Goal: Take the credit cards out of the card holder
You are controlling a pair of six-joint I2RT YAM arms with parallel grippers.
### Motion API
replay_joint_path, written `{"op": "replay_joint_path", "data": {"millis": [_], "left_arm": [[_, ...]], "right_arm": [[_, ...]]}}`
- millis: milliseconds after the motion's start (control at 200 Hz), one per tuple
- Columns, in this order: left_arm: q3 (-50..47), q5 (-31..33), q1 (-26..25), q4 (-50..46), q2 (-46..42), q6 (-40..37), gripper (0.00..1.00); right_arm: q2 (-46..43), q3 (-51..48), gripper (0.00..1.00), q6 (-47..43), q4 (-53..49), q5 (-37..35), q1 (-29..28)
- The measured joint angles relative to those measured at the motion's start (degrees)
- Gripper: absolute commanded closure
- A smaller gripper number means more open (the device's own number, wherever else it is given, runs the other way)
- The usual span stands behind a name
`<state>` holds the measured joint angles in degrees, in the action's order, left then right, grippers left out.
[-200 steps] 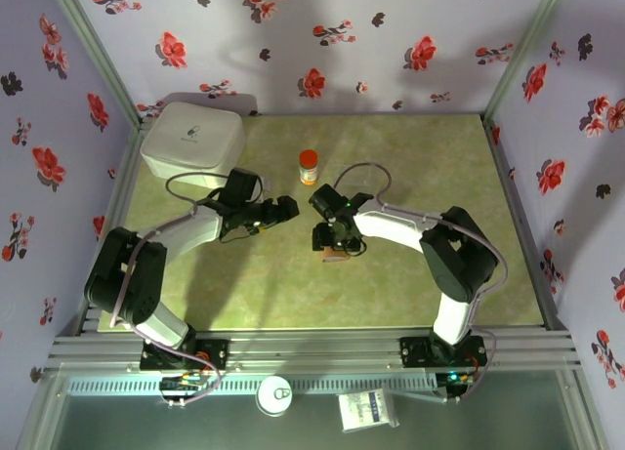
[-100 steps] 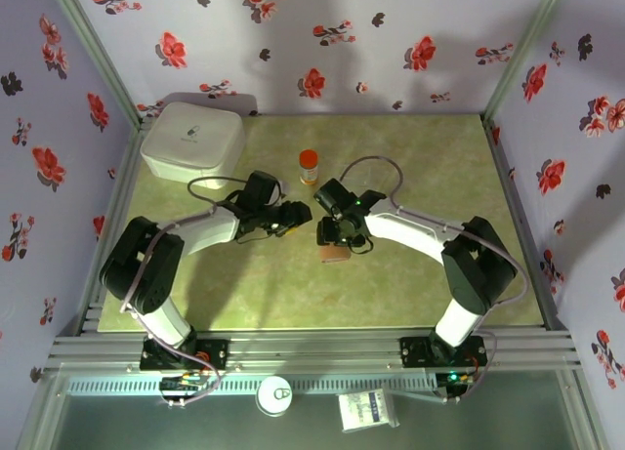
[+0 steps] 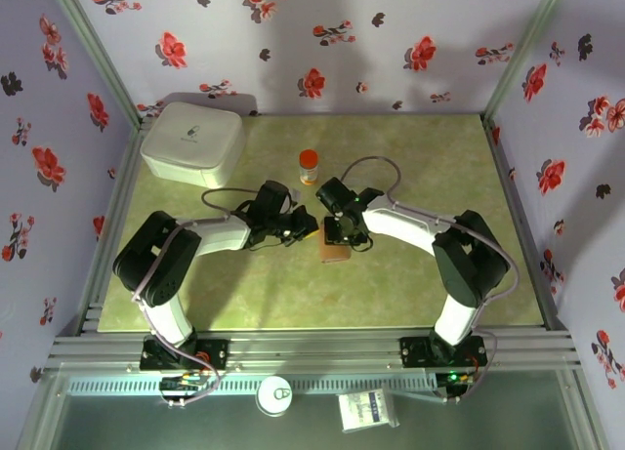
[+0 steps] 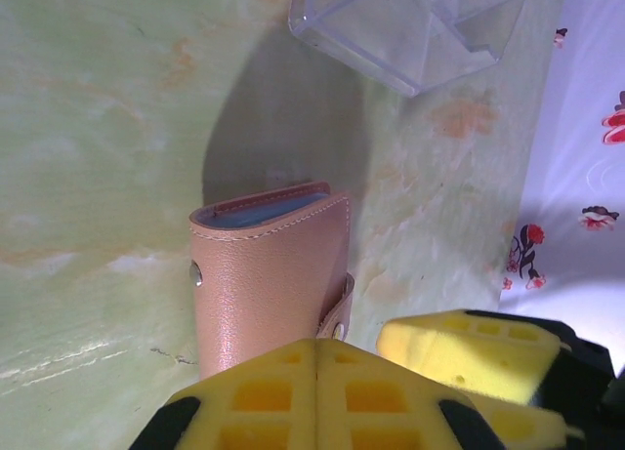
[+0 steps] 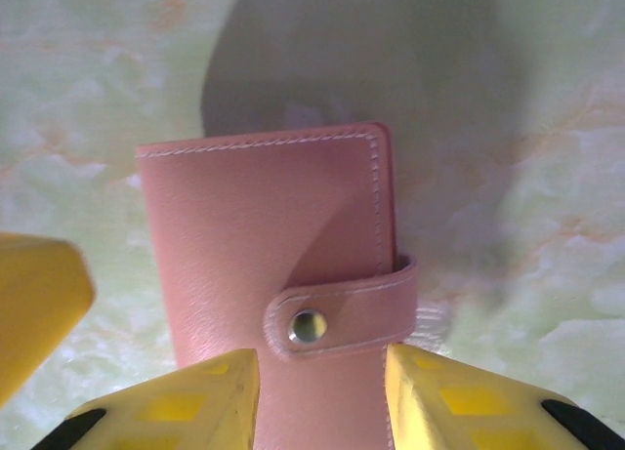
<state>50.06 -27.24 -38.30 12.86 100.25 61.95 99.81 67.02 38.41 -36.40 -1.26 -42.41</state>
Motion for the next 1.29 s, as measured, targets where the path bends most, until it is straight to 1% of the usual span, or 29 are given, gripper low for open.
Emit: {"op": "replay_joint_path", "data": {"millis": [55, 90, 105, 140, 190, 325, 430, 650, 785, 895, 1000, 1115, 1200, 1295], "left_arm": [[0.0, 0.0, -0.02, 0.0, 0.07, 0.11, 1.0], [0.0, 0.0, -0.02, -0.09, 0.11, 0.11, 1.0], [0.0, 0.0, -0.02, -0.13, 0.17, 0.09, 1.0], [0.02, 0.02, -0.02, -0.42, 0.33, 0.09, 1.0], [0.02, 0.04, -0.02, -1.16, 0.72, 0.02, 1.0], [0.2, 0.07, -0.02, -2.91, 2.8, -0.59, 1.0], [0.52, 0.07, -0.02, -4.81, 3.98, -1.01, 1.0], [1.4, 0.17, 0.0, -5.84, 4.07, -1.66, 1.0], [1.66, 0.17, 0.0, -6.12, 4.04, -2.12, 1.0], [1.66, 0.24, 0.07, -6.95, 3.78, -2.56, 1.0], [1.64, 0.24, 0.39, -7.82, 2.78, -2.78, 1.0], [1.64, 0.26, 1.05, -7.76, 1.44, -2.78, 1.0], [1.38, 0.28, 1.68, -7.65, 0.72, -2.78, 1.0], [0.94, 0.28, 2.25, -7.54, 0.26, -2.78, 1.0]], "right_arm": [[0.17, -0.11, 0.57, -0.07, 0.15, 0.07, 0.74], [0.17, -0.44, 0.53, 0.09, 0.59, 0.44, 1.25], [0.17, -0.57, 0.48, -0.15, 0.76, 0.57, 1.38], [0.17, -0.98, 0.43, -0.15, 1.36, 1.16, 1.73], [0.17, -2.16, 0.38, 0.57, 2.4, 2.03, 2.14], [0.15, -5.05, 0.3, 1.53, 4.96, 4.83, 2.47], [0.15, -6.08, 0.28, 2.36, 6.4, 6.73, 2.45], [-0.66, -8.15, 0.34, 4.46, 9.81, 10.1, 2.45], [-2.36, -8.24, 0.39, 4.94, 9.09, 8.85, 2.45], [-4.85, -7.93, 0.47, 4.39, 6.95, 6.86, 2.38], [-5.38, -5.51, 0.54, 3.17, 4.31, 5.42, 2.01], [-4.26, -1.66, 0.56, 1.99, 1.4, 4.15, 1.01], [-1.81, 1.66, 0.59, 0.85, 0.02, 3.67, -0.09], [1.44, 4.9, 0.6, -0.02, -1.97, 2.93, -1.29]]}}
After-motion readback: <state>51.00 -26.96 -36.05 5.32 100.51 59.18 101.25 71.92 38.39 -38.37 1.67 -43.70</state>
